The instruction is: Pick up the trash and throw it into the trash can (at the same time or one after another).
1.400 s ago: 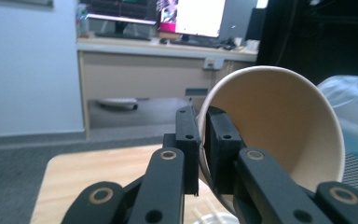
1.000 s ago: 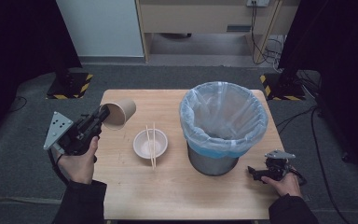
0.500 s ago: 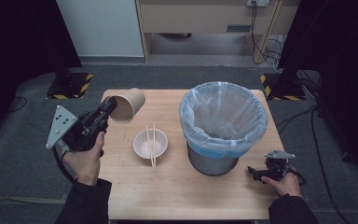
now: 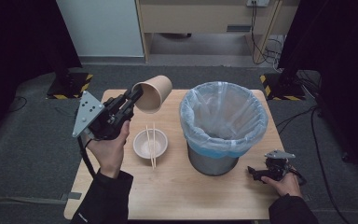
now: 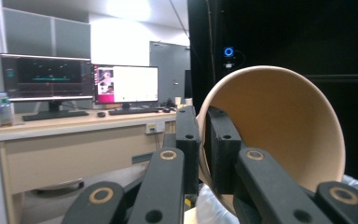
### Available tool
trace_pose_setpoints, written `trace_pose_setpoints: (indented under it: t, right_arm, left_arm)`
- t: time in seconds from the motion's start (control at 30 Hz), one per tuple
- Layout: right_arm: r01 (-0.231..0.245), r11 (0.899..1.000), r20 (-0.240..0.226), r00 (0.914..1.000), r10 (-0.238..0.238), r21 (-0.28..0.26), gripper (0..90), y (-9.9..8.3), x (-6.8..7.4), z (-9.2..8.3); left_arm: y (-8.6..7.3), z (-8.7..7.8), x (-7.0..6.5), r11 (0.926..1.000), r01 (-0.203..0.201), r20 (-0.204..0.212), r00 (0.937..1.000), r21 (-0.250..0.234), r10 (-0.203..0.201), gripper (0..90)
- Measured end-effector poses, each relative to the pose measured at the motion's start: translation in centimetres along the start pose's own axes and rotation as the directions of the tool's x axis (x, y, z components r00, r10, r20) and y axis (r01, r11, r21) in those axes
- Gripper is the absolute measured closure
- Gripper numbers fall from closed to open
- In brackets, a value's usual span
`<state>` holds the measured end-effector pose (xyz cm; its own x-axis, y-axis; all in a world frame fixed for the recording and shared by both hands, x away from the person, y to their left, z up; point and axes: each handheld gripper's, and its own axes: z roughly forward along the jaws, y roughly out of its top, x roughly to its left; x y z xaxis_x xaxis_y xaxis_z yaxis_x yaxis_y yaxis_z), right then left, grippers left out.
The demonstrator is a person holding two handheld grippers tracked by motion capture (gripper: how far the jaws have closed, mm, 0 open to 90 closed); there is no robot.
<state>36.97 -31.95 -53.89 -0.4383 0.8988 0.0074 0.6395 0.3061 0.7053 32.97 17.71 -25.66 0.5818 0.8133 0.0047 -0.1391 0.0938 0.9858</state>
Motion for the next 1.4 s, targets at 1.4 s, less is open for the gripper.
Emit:
trace_pose_setpoints:
  t: [1.4]
  right_arm:
    - [0.003, 1.000, -0.005, 1.0000, -0.003, -0.004, 0.8, 0.0, 0.0, 0.0]
  left_arm:
    - [-4.8, 10.4, -6.5, 0.9817, 0.014, 0.206, 0.9771, 0.190, -0.054, 68.8]
